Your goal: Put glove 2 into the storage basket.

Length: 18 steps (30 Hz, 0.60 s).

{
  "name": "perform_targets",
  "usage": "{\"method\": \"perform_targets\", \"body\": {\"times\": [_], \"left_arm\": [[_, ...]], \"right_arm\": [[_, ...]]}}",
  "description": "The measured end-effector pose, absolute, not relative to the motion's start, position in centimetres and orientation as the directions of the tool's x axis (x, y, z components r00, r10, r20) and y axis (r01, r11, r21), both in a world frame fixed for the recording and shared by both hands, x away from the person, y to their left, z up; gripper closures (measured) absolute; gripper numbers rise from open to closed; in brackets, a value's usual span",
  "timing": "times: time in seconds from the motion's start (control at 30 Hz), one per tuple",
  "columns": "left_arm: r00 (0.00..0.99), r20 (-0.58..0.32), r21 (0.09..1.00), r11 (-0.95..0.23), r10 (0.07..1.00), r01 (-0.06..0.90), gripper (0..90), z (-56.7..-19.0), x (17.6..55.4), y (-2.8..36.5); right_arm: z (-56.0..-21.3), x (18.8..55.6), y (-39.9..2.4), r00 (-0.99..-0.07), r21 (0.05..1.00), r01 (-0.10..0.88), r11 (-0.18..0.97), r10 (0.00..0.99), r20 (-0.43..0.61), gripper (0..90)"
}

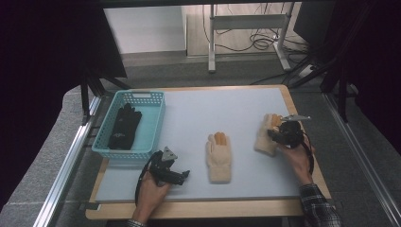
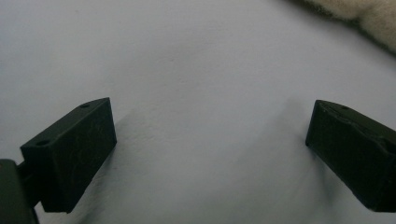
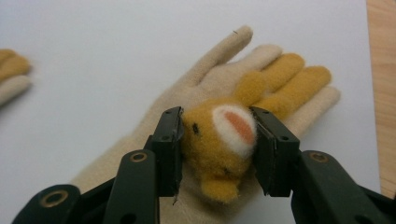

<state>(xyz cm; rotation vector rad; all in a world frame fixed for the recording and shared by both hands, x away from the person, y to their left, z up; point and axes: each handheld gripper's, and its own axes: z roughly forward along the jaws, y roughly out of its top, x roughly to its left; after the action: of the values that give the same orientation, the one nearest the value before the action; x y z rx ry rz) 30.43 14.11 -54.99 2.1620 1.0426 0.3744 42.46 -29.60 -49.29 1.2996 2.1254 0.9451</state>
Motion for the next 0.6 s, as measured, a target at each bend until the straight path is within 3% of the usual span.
{"method": "perform_targets", "body": {"times": [0.43, 0.6], "left_arm": [[0.634, -0.04, 0.698, -0.433, 0.772, 0.571, 2.0, -55.0, 30.4, 14.1], [0.635, -0.04, 0.698, -0.433, 0.772, 0.57, 2.0, -55.0, 30.4, 14.1]], "right_arm": [[-46.0, 39.6, -26.5, -0.556, 0.786, 0.506, 0.356, 0.831, -0.018, 56.3], [-44.9, 37.7, -23.6, -0.64, 0.796, 0.46, 0.393, 0.768, -0.009, 56.3]]}}
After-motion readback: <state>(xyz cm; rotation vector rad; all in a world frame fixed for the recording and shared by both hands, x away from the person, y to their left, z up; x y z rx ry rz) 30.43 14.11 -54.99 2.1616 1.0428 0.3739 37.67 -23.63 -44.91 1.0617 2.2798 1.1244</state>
